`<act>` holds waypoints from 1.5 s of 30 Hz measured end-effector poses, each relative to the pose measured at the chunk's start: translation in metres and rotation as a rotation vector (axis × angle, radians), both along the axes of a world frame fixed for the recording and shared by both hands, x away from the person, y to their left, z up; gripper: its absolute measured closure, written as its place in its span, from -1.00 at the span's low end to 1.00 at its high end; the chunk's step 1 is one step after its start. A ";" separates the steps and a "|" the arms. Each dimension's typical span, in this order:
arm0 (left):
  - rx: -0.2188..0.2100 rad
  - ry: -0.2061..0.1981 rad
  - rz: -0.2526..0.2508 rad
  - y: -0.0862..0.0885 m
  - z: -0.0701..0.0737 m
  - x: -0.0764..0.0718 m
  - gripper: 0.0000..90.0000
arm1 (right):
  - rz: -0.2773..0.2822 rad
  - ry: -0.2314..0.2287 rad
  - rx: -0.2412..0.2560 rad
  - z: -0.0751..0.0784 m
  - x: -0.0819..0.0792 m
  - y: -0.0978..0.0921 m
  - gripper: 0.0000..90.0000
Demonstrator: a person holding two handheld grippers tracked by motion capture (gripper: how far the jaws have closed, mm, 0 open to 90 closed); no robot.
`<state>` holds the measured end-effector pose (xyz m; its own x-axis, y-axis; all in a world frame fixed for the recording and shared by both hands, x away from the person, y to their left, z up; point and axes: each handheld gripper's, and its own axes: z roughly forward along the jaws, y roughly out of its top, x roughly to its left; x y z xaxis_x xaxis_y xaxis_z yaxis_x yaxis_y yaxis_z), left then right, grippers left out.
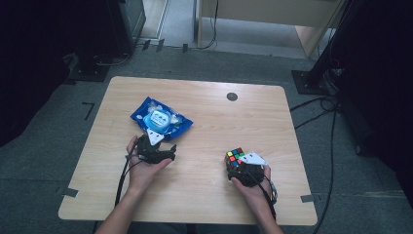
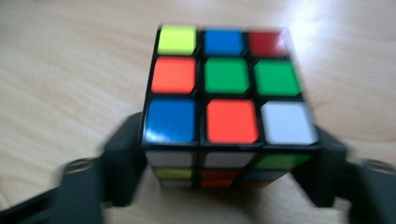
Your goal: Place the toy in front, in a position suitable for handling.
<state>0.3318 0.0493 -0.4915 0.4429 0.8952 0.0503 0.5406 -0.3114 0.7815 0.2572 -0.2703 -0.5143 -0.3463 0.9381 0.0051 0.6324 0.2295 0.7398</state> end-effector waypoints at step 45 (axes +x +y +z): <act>0.042 -0.059 -0.365 0.063 -0.022 -0.062 0.22 | 0.035 0.014 0.023 -0.010 -0.006 -0.009 -0.68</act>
